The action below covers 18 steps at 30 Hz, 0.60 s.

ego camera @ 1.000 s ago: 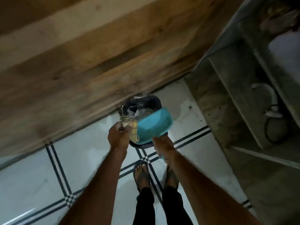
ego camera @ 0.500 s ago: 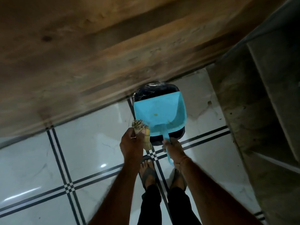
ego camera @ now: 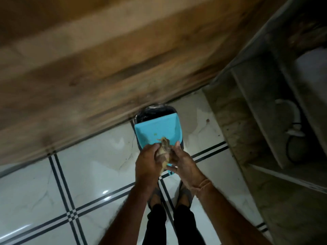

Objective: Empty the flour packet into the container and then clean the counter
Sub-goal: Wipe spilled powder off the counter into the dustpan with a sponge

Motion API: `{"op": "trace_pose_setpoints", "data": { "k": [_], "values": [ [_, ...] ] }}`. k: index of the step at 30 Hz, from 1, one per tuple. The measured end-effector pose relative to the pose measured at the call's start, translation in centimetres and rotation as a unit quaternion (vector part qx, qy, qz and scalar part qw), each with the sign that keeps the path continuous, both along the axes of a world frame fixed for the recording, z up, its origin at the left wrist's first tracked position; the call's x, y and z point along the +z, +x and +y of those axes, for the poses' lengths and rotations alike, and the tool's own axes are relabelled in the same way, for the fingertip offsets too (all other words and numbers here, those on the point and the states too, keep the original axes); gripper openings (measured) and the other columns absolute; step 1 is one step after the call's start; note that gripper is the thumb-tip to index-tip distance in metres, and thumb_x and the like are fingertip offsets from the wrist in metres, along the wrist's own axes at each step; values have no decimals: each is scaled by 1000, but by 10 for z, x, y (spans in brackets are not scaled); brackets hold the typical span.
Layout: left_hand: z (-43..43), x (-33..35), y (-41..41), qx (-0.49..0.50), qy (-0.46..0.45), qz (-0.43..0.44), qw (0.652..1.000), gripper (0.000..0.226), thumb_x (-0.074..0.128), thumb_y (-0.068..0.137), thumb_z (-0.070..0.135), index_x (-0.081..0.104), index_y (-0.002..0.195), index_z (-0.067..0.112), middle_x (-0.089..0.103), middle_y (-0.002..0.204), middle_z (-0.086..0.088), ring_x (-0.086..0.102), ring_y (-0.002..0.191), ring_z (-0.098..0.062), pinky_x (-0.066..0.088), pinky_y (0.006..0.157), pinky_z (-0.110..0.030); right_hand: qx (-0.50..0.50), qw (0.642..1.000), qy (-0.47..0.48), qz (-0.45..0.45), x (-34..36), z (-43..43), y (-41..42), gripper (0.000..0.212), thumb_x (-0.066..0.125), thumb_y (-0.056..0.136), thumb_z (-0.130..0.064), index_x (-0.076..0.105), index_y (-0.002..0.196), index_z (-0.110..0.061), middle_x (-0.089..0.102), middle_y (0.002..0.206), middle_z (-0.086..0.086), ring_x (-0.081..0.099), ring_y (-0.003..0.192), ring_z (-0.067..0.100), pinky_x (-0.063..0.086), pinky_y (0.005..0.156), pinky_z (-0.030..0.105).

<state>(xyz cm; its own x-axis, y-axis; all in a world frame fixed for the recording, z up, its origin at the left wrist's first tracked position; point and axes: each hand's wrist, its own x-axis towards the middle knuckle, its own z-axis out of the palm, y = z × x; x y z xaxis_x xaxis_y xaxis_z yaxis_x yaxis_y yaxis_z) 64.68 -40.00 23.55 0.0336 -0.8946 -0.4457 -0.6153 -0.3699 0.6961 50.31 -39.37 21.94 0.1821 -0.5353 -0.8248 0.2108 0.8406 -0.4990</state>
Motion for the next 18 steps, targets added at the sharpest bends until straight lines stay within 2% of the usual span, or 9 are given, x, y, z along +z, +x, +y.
{"op": "trace_pose_setpoints", "data": {
  "k": [2,4,6,8,10,12,13,15,18],
  "values": [
    [-1,52,-15,-85,-5,61,994,43,73,83,24,69,126,25,69,114,8,67,103,-8,58,87,-32,17,1000,-20,-15,61,-4,-14,49,49,99,-58,69,125,-22,77,113,4,73,100,19,57,81,35],
    [1,110,-28,-101,-22,82,991,48,69,83,35,66,131,29,62,123,11,61,113,-8,54,98,-32,5,999,-41,-1,120,-2,-32,42,58,99,-48,69,126,-19,75,117,10,72,103,26,58,85,41],
    [0,165,-42,-36,-24,44,998,54,62,92,41,56,143,26,51,134,7,50,124,-14,43,107,-33,-43,997,-61,5,181,0,-51,44,64,95,-44,69,127,-13,73,122,18,69,109,34,59,89,45],
    [-7,223,-58,55,60,84,993,65,60,93,54,49,148,22,53,142,-2,54,127,-20,46,109,-41,-99,992,-73,-9,235,3,-65,56,68,89,-49,68,129,-10,69,127,22,66,117,39,58,93,46],
    [-17,277,-80,95,128,209,965,63,62,86,59,60,136,20,69,128,-6,68,113,-24,57,97,-46,-142,984,-103,-14,289,2,-80,63,66,90,-54,65,133,-9,68,131,21,64,120,39,56,96,47],
    [-31,321,-104,74,126,295,944,35,66,95,39,71,118,14,78,107,-7,74,99,-24,62,82,-37,-174,975,-141,-8,338,3,-97,56,55,99,-49,63,134,-6,69,127,20,68,112,34,57,96,45],
    [-39,341,-118,59,95,309,944,24,68,96,30,73,112,13,79,101,-8,75,94,-23,61,75,-33,-186,969,-160,1,357,4,-108,50,52,102,-44,64,132,-5,71,124,18,69,110,32,58,92,42],
    [-54,377,-149,37,27,309,950,22,71,90,25,74,106,10,79,94,-7,75,87,-20,60,70,-31,-203,958,-198,47,386,3,-136,44,61,97,-44,71,120,-7,74,115,14,71,105,31,58,87,36],
    [-78,417,-202,-33,-65,260,963,17,70,89,20,71,96,5,72,81,0,65,69,-4,53,60,-20,-245,931,-248,106,415,-6,-186,39,82,79,-51,71,85,-14,67,89,18,62,85,32,49,79,47]
  ]
}}
